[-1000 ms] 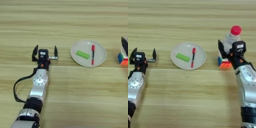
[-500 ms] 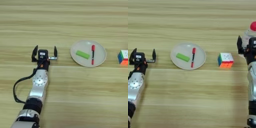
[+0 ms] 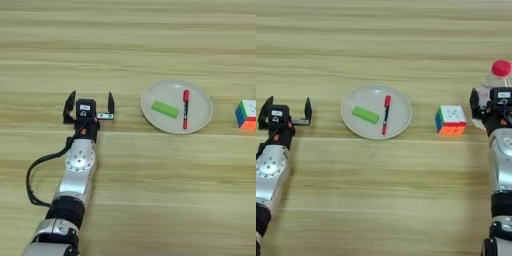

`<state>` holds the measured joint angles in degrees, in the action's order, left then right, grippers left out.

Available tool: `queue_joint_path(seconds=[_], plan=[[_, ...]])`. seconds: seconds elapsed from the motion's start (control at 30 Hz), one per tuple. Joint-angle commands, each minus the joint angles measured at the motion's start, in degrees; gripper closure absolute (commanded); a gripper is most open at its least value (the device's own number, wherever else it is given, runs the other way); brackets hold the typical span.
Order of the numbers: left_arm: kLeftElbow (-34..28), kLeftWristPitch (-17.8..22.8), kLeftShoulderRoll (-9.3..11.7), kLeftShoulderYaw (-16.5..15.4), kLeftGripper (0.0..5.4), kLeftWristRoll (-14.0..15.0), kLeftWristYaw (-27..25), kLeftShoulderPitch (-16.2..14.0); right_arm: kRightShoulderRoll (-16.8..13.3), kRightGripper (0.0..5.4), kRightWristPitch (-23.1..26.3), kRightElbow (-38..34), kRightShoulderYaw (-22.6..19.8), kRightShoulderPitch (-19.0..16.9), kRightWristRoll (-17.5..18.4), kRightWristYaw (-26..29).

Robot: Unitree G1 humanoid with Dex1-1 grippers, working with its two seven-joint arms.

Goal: Move the objects on the table

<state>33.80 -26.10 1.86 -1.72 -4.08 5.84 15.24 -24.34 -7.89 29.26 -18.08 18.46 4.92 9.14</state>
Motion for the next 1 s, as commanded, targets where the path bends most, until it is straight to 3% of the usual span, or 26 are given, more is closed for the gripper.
queue_joint_path(seconds=[0.03,0.4,0.97,1.0], plan=[[-0.7,0.4,0.0,0.0,0.00,-0.1,0.0,-0.5,-1.5,2.17,-3.7,4.7,0.1,3.4,-0.7,-0.8],[-0.6,0.4,0.3,-0.2,0.00,0.1,-0.4,-0.5,-2.6,2.17,-9.1,15.5,-0.1,6.7,-1.3,-2.3],[-0.7,0.3,0.5,-0.4,0.00,0.2,-0.7,-0.7,-2.8,2.17,-11.5,21.6,-0.2,8.0,-0.3,-2.6],[-0.8,0.3,0.5,-0.4,0.00,0.2,-0.7,-0.8,-2.7,1.88,-11.5,21.6,-0.3,8.0,-0.2,-2.7]])
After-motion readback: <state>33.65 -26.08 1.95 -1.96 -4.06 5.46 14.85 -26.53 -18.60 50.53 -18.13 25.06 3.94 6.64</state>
